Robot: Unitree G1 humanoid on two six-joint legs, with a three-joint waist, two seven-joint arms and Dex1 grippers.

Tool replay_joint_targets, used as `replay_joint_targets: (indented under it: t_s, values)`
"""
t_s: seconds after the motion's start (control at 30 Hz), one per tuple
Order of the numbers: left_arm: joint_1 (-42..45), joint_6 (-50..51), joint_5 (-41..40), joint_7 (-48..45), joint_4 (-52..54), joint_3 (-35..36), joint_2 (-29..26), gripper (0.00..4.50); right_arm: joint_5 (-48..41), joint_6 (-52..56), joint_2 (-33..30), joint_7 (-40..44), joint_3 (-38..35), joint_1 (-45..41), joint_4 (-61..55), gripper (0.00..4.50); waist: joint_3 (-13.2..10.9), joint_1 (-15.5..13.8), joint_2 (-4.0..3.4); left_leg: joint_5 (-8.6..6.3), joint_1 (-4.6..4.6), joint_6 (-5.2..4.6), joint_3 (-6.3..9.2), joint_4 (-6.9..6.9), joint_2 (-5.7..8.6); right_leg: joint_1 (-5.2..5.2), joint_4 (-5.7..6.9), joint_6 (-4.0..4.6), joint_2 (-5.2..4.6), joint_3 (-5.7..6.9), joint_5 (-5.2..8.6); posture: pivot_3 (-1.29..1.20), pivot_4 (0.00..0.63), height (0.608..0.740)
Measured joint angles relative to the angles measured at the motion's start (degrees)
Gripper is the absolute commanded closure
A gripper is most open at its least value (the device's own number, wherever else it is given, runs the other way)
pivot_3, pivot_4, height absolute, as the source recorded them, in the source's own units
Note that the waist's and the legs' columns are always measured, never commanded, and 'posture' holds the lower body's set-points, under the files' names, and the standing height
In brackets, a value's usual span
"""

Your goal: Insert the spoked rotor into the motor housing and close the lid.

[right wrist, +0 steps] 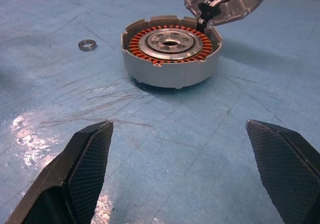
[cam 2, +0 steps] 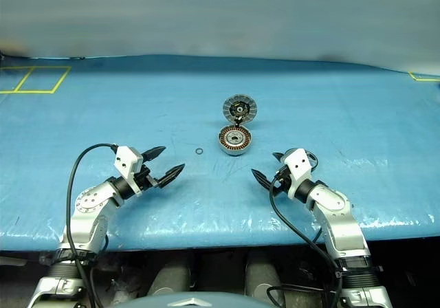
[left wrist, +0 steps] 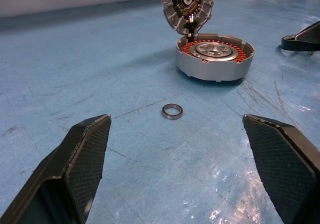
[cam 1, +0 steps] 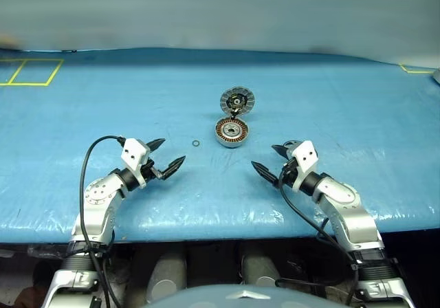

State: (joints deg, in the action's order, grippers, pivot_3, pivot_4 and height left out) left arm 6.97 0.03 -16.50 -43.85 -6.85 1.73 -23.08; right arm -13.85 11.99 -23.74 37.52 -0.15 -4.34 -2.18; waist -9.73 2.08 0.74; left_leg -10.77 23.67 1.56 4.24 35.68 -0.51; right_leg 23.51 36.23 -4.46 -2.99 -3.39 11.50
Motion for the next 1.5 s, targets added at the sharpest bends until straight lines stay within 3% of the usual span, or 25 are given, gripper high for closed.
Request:
replay_joint_targets:
  t_s: [1.27,1.4,1.5]
  values:
    - [0.0,-0.1,0.0,0.0,0.0,-0.1,0.2,0.00,0.4,0.0,-0.1,0.1,0.3,-1.8,0.1,0.02,0.0,0.0,0.00,0.00,0.00,0.00,-0.01,0.00,0.00,0.00,0.00,0.00,0.00,0.00,0.00,0.00,0.150,0.740]
    - [0.0,-0.1,0.0,0.1,0.0,-0.1,0.3,0.00,2.3,0.0,-2.4,1.6,2.1,-4.9,0.3,0.02,0.0,0.0,0.00,0.00,0.00,0.00,-0.01,0.03,0.00,-0.01,0.00,0.00,0.00,0.00,0.00,0.00,0.150,0.740]
    - [0.0,-0.1,0.1,0.2,0.0,-0.1,0.4,0.00,8.8,0.0,-8.2,4.2,7.4,-9.1,0.7,0.02,0.0,0.0,0.00,0.00,0.01,0.00,-0.04,0.04,0.00,0.02,0.00,0.00,-0.01,0.00,0.00,0.00,0.150,0.740]
